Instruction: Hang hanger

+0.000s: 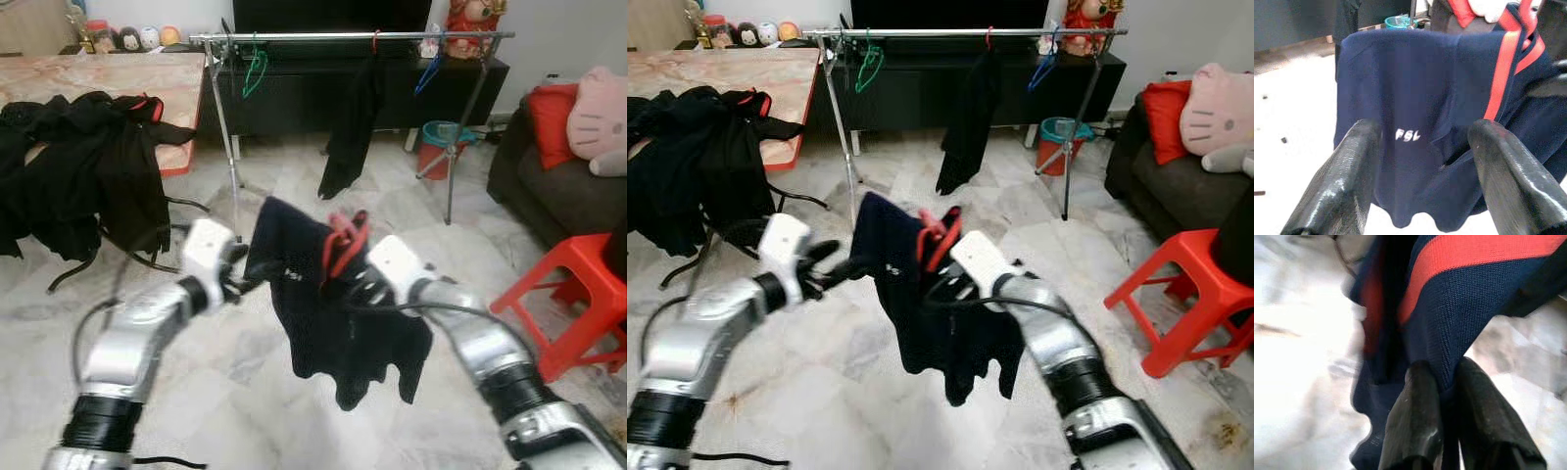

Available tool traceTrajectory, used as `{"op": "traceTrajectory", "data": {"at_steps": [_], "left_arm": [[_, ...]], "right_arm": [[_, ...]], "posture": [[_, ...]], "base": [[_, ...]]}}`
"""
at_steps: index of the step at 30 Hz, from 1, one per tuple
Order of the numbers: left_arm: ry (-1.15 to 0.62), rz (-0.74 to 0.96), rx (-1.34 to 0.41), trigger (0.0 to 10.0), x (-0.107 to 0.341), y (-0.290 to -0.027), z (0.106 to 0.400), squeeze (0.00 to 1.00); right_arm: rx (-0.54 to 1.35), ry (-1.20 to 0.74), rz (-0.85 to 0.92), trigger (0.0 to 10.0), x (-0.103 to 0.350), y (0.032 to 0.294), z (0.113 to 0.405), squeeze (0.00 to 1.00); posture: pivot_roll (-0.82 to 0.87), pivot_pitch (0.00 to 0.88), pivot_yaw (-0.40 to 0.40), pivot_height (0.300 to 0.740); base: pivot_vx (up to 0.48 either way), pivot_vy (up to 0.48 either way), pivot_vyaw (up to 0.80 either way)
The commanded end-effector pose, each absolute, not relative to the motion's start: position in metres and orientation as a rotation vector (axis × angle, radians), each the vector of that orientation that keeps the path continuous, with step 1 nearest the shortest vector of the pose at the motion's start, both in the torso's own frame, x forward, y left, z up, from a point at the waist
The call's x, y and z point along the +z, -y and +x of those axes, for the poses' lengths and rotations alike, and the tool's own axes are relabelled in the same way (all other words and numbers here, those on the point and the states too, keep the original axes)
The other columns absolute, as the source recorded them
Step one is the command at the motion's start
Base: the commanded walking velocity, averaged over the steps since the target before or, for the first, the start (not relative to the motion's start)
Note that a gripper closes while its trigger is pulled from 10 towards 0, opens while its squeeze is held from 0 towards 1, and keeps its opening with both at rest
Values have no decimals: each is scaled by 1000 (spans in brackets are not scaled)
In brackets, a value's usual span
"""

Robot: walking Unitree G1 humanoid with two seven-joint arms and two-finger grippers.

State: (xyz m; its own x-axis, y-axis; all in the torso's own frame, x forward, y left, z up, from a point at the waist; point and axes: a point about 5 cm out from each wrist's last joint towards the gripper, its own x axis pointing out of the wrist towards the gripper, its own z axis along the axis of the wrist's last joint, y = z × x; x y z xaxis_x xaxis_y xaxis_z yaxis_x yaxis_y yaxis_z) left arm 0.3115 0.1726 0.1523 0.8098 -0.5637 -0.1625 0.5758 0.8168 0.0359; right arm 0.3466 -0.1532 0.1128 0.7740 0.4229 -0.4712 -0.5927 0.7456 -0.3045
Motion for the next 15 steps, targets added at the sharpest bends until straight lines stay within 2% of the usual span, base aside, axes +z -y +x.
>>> {"op": "traceTrajectory", "data": {"at_steps": [1, 4, 6, 9, 10, 15], "left_arm": [[-140, 95, -624, 10000, 152, -172, 311, 0], [-152, 112, -621, 10000, 151, -183, 309, 0], [-189, 135, -666, 10000, 149, -190, 303, 0], [-230, 148, -742, 10000, 145, -190, 295, 0], [-261, 151, -824, 10000, 144, -188, 288, 0], [-280, 169, -902, 10000, 147, -188, 283, 0]], "right_arm": [[614, -324, -432, 10000, 125, 148, 349, 0], [686, -316, -421, 10000, 127, 156, 345, 0], [810, -341, -452, 10000, 124, 168, 335, 0], [917, -371, -483, 10000, 121, 177, 326, 0], [996, -398, -482, 10000, 120, 181, 321, 0], [1070, -468, -517, 10000, 113, 186, 316, 0]], "posture": [[-133, 0, -46, 732], [-131, 0, -49, 732], [-129, 0, -50, 732], [-130, 0, -49, 732], [-130, 0, -48, 732], [-129, 0, -48, 732]], "base": [[0, 0, 0], [0, 0, 0], [0, 0, 0], [0, 0, 0], [0, 0, 0], [0, 0, 0]]}}
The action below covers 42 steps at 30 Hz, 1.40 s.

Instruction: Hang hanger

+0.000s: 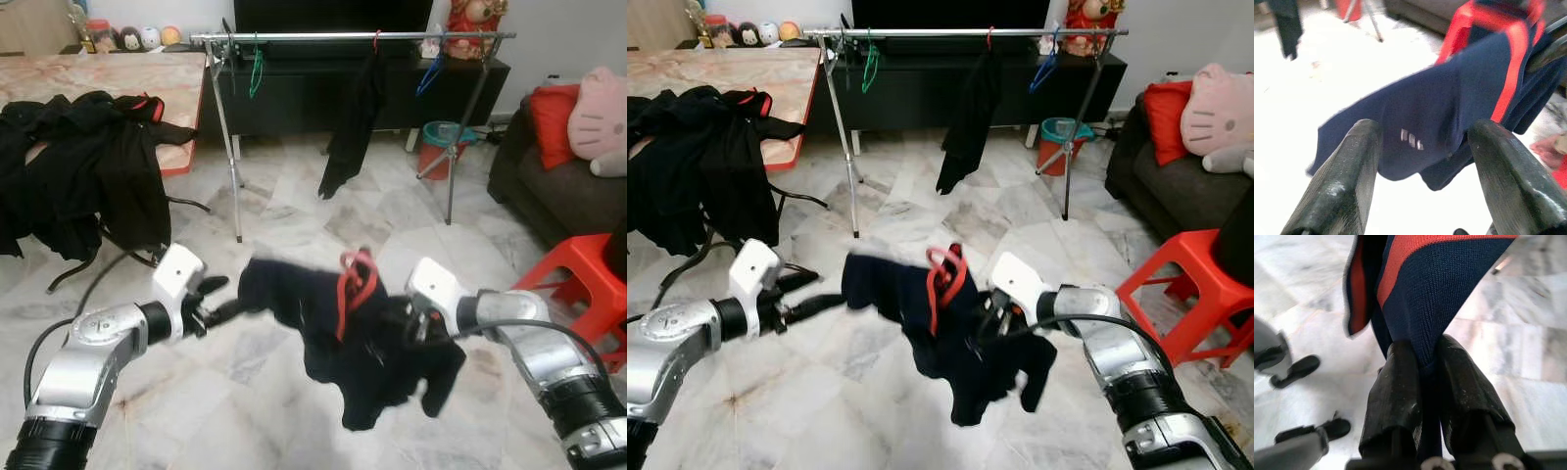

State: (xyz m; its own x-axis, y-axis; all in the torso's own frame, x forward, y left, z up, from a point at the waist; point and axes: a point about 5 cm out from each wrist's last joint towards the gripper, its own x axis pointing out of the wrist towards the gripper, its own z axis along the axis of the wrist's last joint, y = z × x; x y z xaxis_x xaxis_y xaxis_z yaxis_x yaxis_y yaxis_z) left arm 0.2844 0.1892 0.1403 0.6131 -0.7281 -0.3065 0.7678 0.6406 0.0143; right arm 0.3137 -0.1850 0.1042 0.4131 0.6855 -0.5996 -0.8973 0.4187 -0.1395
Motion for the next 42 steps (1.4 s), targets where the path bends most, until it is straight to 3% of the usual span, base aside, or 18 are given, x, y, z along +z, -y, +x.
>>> {"op": "traceTrajectory", "data": {"at_steps": [1, 7, 29, 30, 31, 33, 39, 40, 42], "left_arm": [[-281, 170, -910, 10000, 148, -189, 282, 0], [-330, 190, -1022, 10000, 148, -192, 269, 0], [-387, 257, -1128, 10000, 130, -164, 269, 0], [-388, 254, -1128, 10000, 129, -163, 269, 345], [-389, 252, -1129, 10000, 129, -162, 270, 345], [-397, 265, -1130, 10000, 126, -161, 270, 1000], [-434, 308, -1135, 10000, 120, -161, 267, 992], [-438, 318, -1137, 10000, 119, -161, 267, 804], [-439, 322, -1137, 10000, 119, -161, 267, 804]], "right_arm": [[1077, -475, -524, 10000, 112, 187, 316, 0], [1231, -530, -543, 10000, 109, 194, 305, 0], [1392, -541, -627, 10000, 109, 179, 298, 0], [1393, -539, -628, 10000, 109, 178, 298, 0], [1393, -537, -630, 10000, 109, 178, 299, 0], [1393, -536, -635, 10000, 109, 176, 299, 0], [1404, -522, -639, 10000, 110, 169, 299, 0], [1412, -519, -641, 10000, 109, 167, 298, 0], [1416, -518, -641, 10000, 109, 166, 298, 0]], "posture": [[-129, 0, -48, 732], [-122, 0, -51, 732], [-129, 0, -32, 732], [-130, 0, -29, 732], [-130, 0, -29, 732], [-129, 0, -28, 732], [-130, 0, -18, 732], [-128, 0, -16, 732], [-128, 0, -16, 732]], "base": [[0, 0, 0], [0, 0, 0], [0, 0, 0], [0, 0, 0], [0, 0, 0], [0, 0, 0], [0, 0, 0], [0, 0, 0], [0, 0, 0]]}}
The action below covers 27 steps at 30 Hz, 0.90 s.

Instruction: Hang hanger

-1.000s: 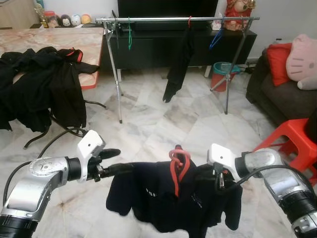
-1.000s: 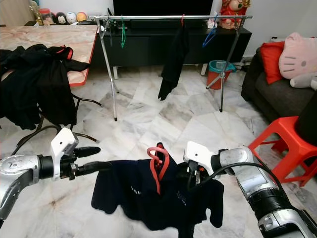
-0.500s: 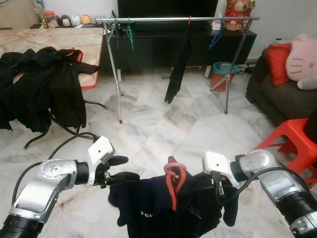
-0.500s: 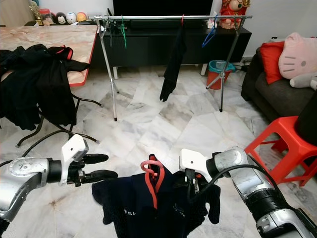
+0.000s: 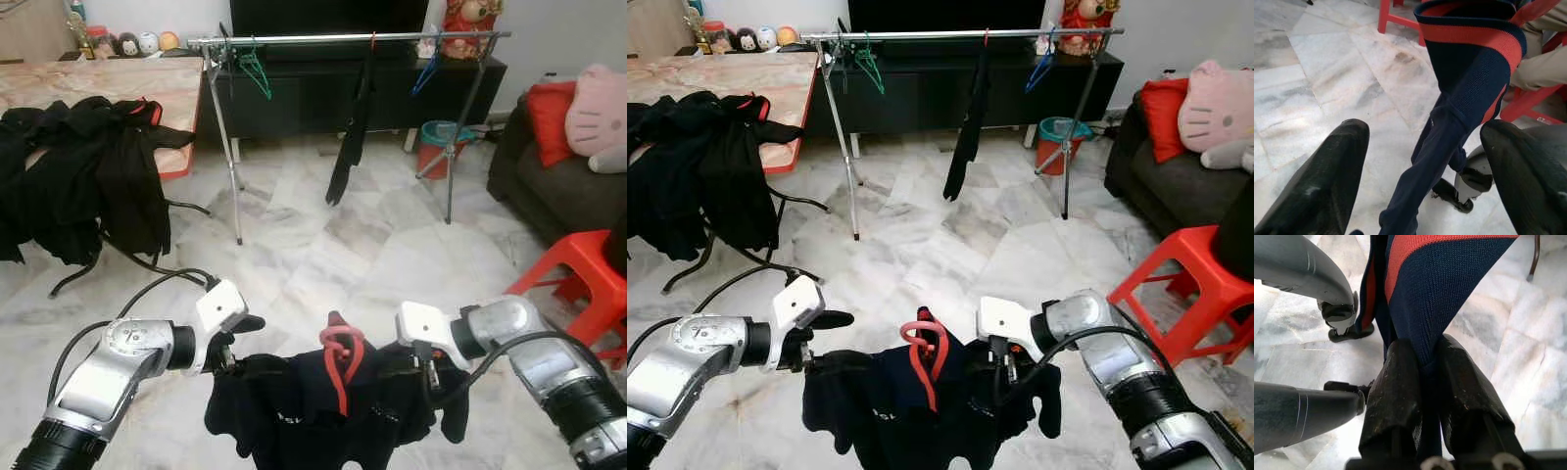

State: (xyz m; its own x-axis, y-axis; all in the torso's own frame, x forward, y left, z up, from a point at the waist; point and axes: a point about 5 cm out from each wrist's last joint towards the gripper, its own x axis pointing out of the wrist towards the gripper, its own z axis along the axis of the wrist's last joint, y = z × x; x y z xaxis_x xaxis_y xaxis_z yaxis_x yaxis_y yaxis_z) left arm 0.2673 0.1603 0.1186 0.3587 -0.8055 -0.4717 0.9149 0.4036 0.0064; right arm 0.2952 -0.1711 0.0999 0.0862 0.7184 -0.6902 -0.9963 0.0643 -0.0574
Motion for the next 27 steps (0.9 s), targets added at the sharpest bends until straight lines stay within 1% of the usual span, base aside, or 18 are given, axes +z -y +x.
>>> {"op": "traceTrajectory", "data": {"at_steps": [1, 16, 27], "left_arm": [[-433, 336, -1137, 10000, 120, -160, 268, 0], [-425, 316, -1209, 10000, 119, -140, 266, 0], [-418, 284, -1222, 10000, 117, -129, 264, 0]], "right_arm": [[1424, -512, -641, 10000, 109, 164, 297, 0], [1438, -474, -663, 10000, 116, 155, 299, 0], [1443, -472, -666, 10000, 116, 151, 298, 0]], "posture": [[-127, 0, -11, 732], [-129, 0, -12, 732], [-130, 0, -15, 732]], "base": [[0, 0, 0], [0, 0, 0], [0, 0, 0]]}}
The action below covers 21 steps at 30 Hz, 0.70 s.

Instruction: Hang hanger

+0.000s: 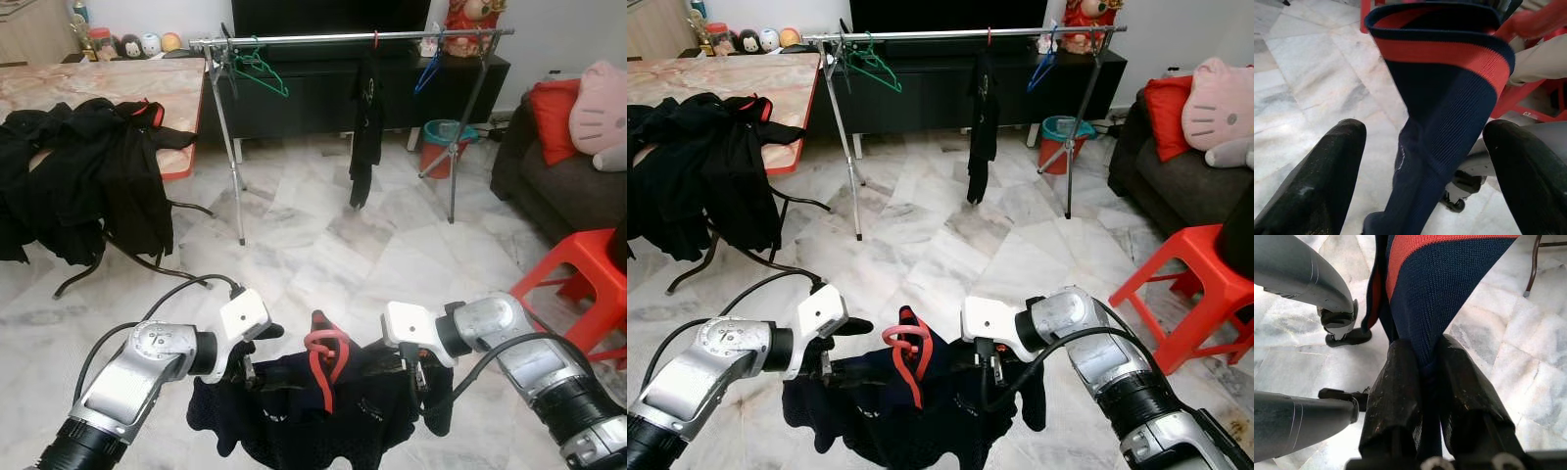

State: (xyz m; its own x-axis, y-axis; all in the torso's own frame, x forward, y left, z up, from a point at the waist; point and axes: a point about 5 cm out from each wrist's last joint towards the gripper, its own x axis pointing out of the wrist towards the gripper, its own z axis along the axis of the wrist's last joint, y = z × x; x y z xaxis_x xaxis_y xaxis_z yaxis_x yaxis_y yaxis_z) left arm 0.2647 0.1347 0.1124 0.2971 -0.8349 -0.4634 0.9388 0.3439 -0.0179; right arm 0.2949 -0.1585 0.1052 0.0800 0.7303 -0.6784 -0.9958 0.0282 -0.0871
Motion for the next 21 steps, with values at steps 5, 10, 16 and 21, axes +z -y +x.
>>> {"op": "traceTrajectory", "data": {"at_steps": [5, 10, 16, 21], "left_arm": [[-421, 265, -1232, 3255, 114, -124, 263, 0], [-425, 262, -1233, 784, 113, -122, 263, 0], [-430, 258, -1234, 0, 112, -121, 262, 0], [-435, 259, -1236, 0, 111, -121, 261, 0]], "right_arm": [[1441, -469, -668, 10000, 117, 150, 299, 0], [1434, -467, -670, 10000, 118, 151, 300, 0], [1428, -463, -667, 10000, 119, 151, 301, 0], [1419, -462, -668, 10000, 120, 151, 302, 0]], "posture": [[-132, 0, -17, 732], [-133, 0, -16, 732], [-133, 0, -15, 732], [-134, 0, -14, 732]], "base": [[0, 0, 0], [0, 0, 0], [0, 0, 0], [0, 0, 0]]}}
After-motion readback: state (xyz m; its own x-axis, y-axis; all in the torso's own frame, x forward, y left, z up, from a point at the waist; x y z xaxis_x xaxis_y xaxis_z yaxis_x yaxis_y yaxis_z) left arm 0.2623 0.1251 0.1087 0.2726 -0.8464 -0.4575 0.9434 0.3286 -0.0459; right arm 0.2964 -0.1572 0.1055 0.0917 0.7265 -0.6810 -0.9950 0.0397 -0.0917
